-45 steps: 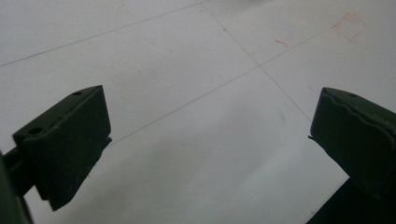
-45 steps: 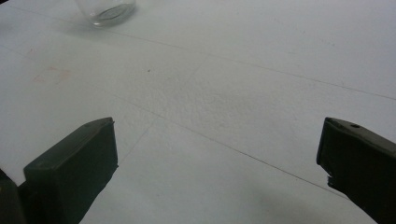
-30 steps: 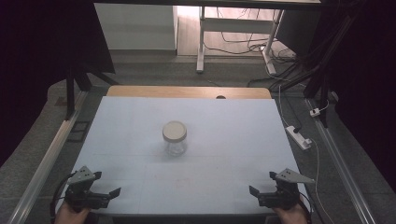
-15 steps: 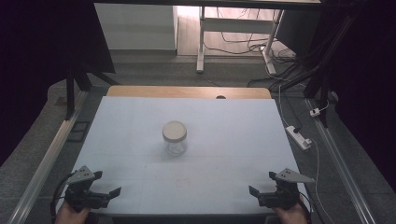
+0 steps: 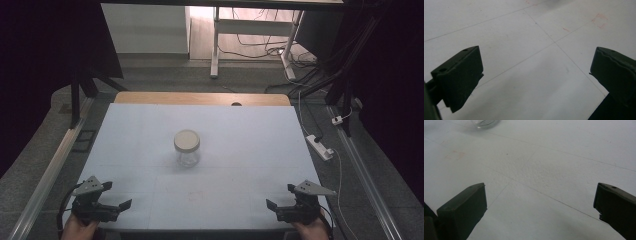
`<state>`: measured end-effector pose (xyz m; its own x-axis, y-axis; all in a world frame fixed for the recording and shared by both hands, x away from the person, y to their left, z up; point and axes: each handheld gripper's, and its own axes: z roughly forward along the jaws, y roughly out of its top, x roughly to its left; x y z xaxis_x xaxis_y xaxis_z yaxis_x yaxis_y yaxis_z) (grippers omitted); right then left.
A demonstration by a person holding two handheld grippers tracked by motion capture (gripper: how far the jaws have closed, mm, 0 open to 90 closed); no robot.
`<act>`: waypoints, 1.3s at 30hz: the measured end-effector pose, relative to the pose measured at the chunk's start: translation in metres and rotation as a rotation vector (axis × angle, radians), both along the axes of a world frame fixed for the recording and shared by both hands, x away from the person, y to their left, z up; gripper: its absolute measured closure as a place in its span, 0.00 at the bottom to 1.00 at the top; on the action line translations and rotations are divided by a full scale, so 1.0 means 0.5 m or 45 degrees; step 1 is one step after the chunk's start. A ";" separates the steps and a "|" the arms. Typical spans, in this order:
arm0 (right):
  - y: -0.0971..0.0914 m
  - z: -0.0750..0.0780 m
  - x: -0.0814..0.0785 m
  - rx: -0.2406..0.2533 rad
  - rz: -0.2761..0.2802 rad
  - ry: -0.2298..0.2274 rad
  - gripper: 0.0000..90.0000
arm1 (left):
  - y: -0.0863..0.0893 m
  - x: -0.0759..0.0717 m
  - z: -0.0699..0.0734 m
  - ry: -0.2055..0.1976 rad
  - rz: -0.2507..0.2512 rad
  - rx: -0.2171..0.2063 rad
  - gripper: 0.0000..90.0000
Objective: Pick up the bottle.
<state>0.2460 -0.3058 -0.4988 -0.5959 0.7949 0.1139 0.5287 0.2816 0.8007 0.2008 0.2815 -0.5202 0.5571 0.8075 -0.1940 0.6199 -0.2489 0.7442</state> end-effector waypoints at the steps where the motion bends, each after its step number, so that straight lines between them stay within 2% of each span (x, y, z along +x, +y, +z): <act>1: 0.000 0.000 0.000 0.000 0.000 0.000 0.00 | 0.000 0.000 0.000 0.000 0.000 0.000 0.00; 5: 0.001 0.000 0.000 -0.003 0.006 0.002 0.00 | -0.002 0.004 0.002 -0.014 -0.010 -0.003 0.00; 10: 0.001 -0.001 0.002 -0.003 0.007 0.011 0.00 | -0.008 0.020 0.007 -0.047 -0.058 -0.008 0.00; 12: 0.001 -0.001 0.002 0.001 0.004 0.016 0.00 | -0.014 0.032 0.005 -0.052 -0.104 0.003 0.00; 13: 0.001 -0.001 0.002 0.001 0.004 0.016 0.00 | -0.014 0.032 0.005 -0.052 -0.104 0.003 0.00; 17: 0.000 -0.001 0.003 0.003 0.004 0.017 0.00 | -0.024 0.044 -0.004 -0.045 -0.169 0.016 0.00; 20: 0.001 -0.001 0.003 0.000 0.003 0.015 0.00 | -0.029 0.046 -0.007 -0.097 -0.203 0.004 0.00; 22: 0.001 -0.001 0.003 -0.001 0.004 0.015 0.00 | -0.029 0.050 -0.008 -0.099 -0.211 -0.006 0.00; 27: 0.002 -0.001 0.003 -0.006 0.005 0.015 0.00 | -0.030 0.061 -0.013 -0.078 -0.206 -0.033 0.00; 32: 0.003 -0.001 0.003 -0.010 0.006 0.017 0.00 | -0.034 0.071 -0.008 -0.093 -0.164 -0.061 0.00; 39: 0.004 -0.001 0.003 -0.016 0.010 0.016 0.00 | -0.058 0.095 0.001 -0.121 -0.135 -0.029 0.00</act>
<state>0.2477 -0.3038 -0.4994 -0.6007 0.7917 0.1117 0.5365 0.2955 0.7904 0.2483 0.2526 -0.5196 0.6560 0.7389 -0.1538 0.5175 -0.2921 0.8043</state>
